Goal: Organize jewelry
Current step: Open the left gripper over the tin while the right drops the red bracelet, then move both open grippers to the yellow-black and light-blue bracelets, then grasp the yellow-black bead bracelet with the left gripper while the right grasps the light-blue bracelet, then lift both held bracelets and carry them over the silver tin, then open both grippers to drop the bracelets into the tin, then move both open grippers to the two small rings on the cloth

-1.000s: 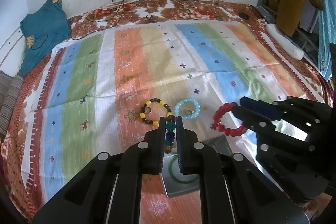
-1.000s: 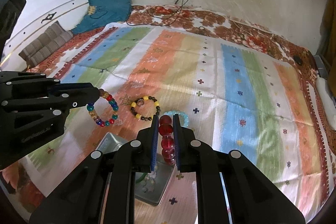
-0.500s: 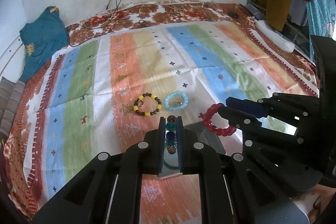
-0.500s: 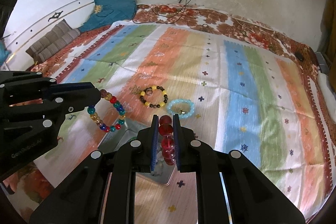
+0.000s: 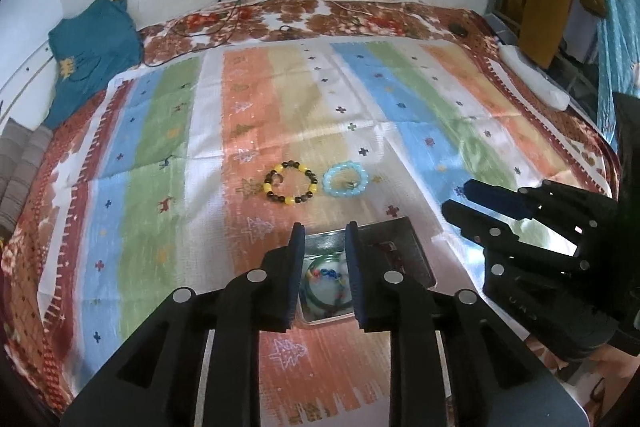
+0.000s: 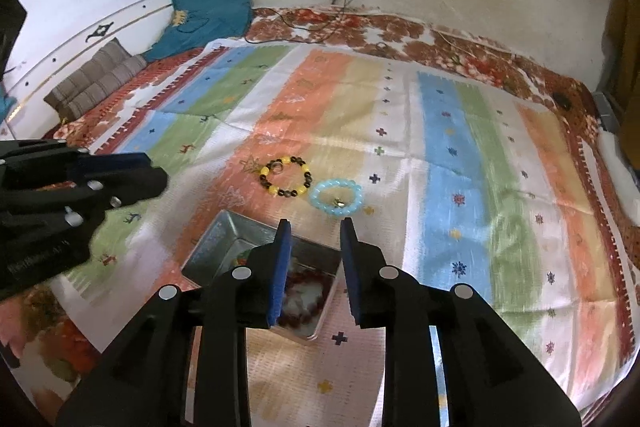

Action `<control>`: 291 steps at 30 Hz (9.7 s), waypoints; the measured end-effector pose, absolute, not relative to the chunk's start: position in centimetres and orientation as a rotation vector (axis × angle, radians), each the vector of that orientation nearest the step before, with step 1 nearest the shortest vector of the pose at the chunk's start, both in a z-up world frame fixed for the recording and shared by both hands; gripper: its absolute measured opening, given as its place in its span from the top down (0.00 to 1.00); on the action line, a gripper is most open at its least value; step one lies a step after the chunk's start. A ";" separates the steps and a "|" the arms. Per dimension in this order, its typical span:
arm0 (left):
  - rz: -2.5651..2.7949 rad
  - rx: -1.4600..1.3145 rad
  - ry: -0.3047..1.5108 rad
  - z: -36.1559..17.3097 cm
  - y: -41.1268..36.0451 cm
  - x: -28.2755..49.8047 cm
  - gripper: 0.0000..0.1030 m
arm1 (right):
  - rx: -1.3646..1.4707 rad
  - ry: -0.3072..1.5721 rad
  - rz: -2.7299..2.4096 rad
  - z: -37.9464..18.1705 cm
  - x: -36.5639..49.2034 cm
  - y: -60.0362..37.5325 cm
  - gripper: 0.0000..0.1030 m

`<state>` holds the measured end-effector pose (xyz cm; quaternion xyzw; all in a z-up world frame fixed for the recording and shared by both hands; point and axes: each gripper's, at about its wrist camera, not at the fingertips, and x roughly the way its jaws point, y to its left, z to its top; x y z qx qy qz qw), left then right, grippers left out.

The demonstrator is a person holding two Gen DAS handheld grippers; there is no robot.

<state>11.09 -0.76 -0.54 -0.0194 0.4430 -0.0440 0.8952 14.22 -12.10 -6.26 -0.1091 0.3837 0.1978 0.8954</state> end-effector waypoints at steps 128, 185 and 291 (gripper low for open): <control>0.084 -0.111 1.258 -16.5 6.5 28.7 0.91 | -0.283 1.039 0.254 -18.4 33.6 -9.3 0.88; -0.048 -0.101 1.022 -4.2 2.5 22.5 0.91 | -0.208 0.847 0.375 -8.6 24.5 -9.5 0.88; 0.033 -0.098 1.047 -6.2 3.3 17.9 0.52 | -0.150 0.953 0.364 -9.6 23.0 -12.4 0.52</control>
